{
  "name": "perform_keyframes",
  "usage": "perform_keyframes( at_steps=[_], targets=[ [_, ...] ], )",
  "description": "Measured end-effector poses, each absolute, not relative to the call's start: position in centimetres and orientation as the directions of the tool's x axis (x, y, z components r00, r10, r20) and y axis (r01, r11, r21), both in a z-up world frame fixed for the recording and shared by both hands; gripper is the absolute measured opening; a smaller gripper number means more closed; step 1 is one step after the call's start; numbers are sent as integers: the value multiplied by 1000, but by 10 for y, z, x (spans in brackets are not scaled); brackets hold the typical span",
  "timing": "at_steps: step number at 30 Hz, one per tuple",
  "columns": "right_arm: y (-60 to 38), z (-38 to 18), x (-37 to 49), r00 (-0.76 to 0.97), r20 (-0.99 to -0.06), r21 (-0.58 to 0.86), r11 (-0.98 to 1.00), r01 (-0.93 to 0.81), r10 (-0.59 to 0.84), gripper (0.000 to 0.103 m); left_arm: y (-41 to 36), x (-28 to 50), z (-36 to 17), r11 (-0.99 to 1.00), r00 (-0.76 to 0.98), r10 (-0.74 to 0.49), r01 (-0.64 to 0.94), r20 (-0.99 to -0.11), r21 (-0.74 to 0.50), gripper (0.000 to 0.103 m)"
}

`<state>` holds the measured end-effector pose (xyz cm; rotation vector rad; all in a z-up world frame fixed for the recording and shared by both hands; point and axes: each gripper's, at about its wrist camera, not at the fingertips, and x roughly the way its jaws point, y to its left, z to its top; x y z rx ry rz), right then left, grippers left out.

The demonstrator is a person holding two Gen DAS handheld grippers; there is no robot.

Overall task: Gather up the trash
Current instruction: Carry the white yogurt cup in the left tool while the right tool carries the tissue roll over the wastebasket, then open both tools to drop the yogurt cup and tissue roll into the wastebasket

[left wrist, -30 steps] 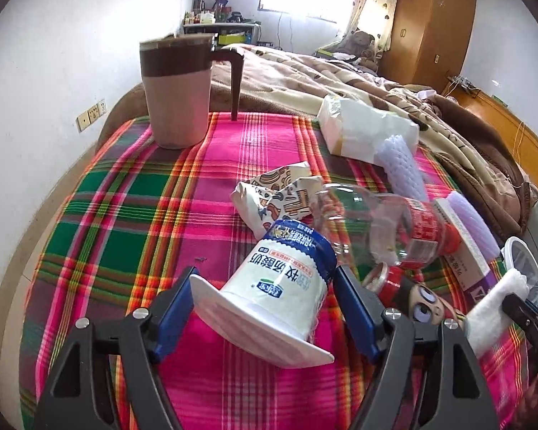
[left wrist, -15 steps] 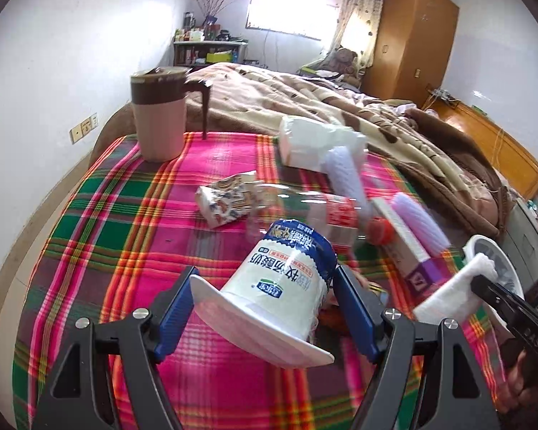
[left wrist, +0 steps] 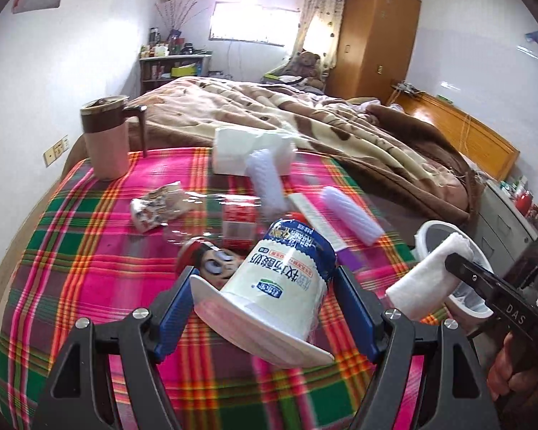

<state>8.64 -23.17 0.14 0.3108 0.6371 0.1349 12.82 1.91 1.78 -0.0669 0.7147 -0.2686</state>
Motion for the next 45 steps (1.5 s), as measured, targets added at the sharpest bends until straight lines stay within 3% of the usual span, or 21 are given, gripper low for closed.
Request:
perform_keyframes(
  at_steps=[27,45],
  targets=[
    [-336,13,64,846,-533,304,937,169,20,18,-142,114,31,862,641,-453,492,-620,-121,78],
    [-387,-8,70,790,-606,223,931,289,-100,18,-232,119,11,780,527,-529,611,-665,-137,78]
  ],
)
